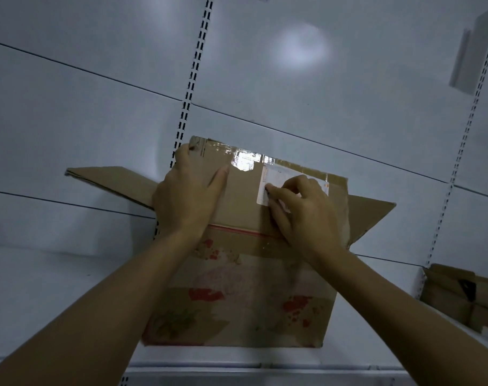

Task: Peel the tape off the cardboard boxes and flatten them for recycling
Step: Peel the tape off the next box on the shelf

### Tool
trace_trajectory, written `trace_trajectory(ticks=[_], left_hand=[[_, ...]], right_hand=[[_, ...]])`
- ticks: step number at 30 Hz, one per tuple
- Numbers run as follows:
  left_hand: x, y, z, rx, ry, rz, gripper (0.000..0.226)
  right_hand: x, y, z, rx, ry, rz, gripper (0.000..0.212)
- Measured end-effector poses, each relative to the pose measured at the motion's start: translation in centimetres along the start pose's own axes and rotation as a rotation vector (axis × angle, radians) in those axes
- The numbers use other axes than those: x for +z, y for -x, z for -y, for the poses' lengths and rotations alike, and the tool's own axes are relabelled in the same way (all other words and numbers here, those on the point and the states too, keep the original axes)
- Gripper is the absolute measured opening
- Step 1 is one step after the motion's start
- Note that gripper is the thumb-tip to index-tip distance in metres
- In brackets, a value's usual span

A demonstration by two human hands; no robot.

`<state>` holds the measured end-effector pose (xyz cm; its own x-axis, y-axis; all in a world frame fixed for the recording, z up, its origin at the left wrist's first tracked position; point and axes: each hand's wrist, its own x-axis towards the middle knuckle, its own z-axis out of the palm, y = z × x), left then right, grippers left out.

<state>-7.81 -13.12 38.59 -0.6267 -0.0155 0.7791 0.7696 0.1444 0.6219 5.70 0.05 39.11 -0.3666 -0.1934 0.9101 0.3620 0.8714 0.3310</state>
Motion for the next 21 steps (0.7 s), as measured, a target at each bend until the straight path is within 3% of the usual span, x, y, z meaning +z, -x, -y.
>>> trace_trajectory(ticks=[4, 7, 12, 15, 21], left_hand=[[-0.2, 0.1, -0.2, 0.014, -0.001, -0.003, 0.07], [-0.2, 0.1, -0.2, 0.013, 0.004, -0.002, 0.071], [-0.2, -0.1, -0.1, 0.011, -0.004, 0.001, 0.071], [-0.1, -0.3, -0.1, -0.01, -0.013, 0.011, 0.071], [0.1, -0.2, 0.0, -0.02, -0.013, 0.007, 0.071]], right_hand=[[-1.0, -1.8, -0.3, -0.013, 0.094, 0.063, 0.009], [-1.7, -3.1, 0.1, -0.001, 0.108, 0.193, 0.011], [-2.9, -5.0, 1.2, -0.172, 0.406, 0.451, 0.017], [-2.8, -6.1, 1.8, -0.309, 0.543, 0.497, 0.014], [-2.2, -6.5, 1.6, -0.338, 0.621, 0.584, 0.014]])
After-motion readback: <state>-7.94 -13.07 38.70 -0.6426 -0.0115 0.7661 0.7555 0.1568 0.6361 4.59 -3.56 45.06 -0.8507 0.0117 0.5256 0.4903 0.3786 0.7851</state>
